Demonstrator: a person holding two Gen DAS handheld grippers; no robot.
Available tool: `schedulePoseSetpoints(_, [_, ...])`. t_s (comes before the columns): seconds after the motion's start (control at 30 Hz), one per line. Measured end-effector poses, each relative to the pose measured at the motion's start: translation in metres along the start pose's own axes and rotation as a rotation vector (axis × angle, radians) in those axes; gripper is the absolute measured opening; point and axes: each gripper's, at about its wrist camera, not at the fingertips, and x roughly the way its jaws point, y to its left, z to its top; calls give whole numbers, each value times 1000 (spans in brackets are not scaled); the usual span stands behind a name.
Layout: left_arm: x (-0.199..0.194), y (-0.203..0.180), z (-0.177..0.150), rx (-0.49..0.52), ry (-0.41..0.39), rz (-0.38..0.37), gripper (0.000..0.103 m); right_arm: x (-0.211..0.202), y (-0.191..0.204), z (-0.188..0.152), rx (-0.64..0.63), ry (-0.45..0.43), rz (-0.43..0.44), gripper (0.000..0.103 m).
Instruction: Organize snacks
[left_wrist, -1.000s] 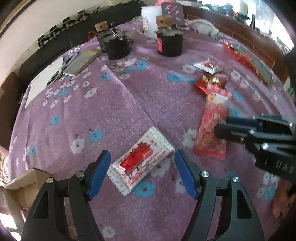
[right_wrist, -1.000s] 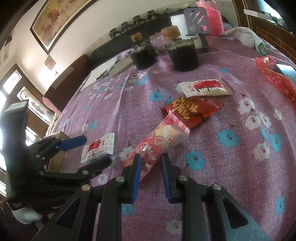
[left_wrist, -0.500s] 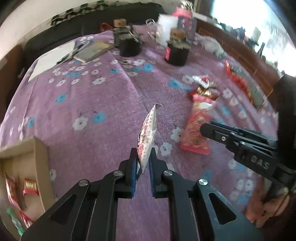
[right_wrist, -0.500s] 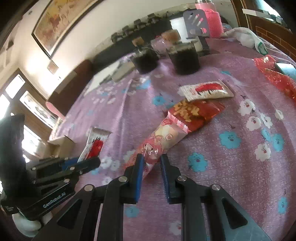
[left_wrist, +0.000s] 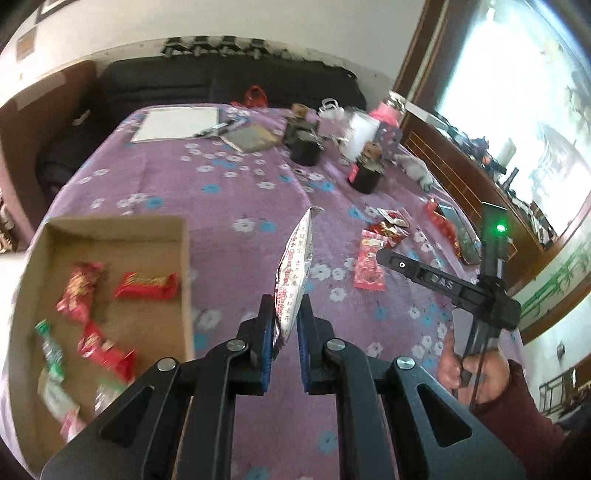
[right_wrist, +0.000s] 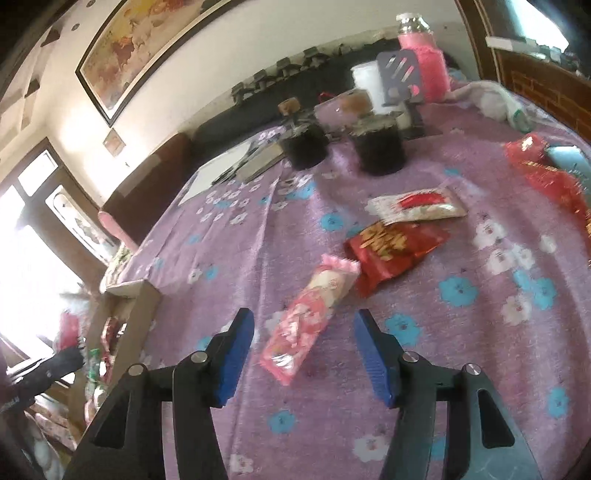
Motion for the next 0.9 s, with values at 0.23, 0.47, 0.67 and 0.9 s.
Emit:
schedulePoseSetpoints(0.23, [-28, 32, -25, -83, -27, 57, 9, 39, 42, -5, -155, 63, -277, 35])
schedulePoseSetpoints(0.47, [-57, 68, -52, -172, -66, 88, 9, 9, 33, -11, -105, 35, -228, 19])
schedulePoseSetpoints(0.67, [-75, 98, -75, -248, -102, 110, 9, -31, 67, -19, -158, 4, -116, 9])
schedulePoseSetpoints(0.9, [-87, 139, -104, -367, -109, 138, 10, -39, 115, -25, -249, -5, -33, 7])
